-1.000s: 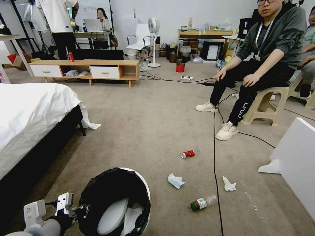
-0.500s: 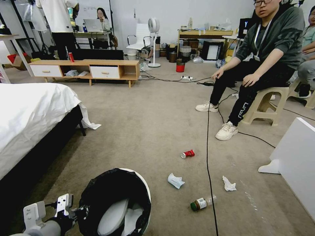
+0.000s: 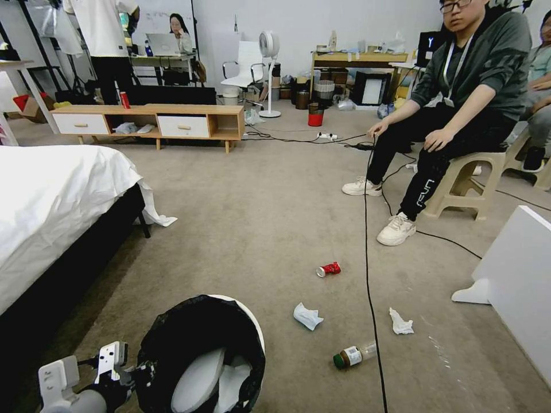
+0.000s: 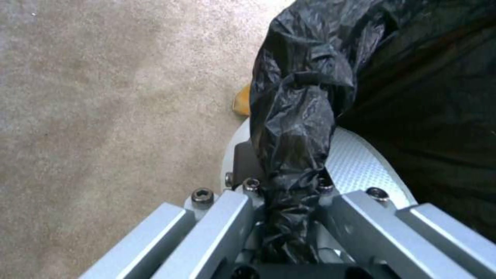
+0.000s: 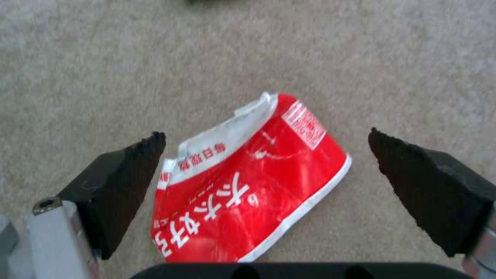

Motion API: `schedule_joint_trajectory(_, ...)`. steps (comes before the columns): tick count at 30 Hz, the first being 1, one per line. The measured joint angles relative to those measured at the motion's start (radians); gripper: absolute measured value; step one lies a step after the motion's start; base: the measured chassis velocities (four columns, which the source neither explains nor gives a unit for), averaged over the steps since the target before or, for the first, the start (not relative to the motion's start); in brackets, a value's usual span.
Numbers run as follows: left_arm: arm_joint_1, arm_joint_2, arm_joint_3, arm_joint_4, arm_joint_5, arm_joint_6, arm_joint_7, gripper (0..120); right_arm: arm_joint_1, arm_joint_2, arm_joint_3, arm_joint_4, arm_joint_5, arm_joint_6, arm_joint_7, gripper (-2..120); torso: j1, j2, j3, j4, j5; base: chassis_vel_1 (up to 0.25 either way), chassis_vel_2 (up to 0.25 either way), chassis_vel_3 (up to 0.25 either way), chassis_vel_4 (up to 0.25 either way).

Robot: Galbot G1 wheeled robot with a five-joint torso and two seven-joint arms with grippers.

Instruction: Pick up the trash bin and place the garbage on the floor into it.

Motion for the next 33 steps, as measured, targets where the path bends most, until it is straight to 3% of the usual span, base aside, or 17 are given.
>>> schedule_joint_trajectory(25,0.001,-0.012,-0.002,-0.003,0.0,0.001,-0.004,1,0.163,0.068,-0.103,-0.175,0.025,-0.016,0.023,100,0.0,0.0,0.0,0.0002,0.0001,0.0,0.0,0.0,0.0)
schedule_joint_trajectory(33,-0.001,-0.009,-0.003,-0.003,-0.001,0.001,-0.004,1,0.17,0.064,-0.104,-0.175,0.033,-0.021,0.024,100,0.0,0.0,0.0,0.0001,0.0,0.0,0.0,0.0,0.0)
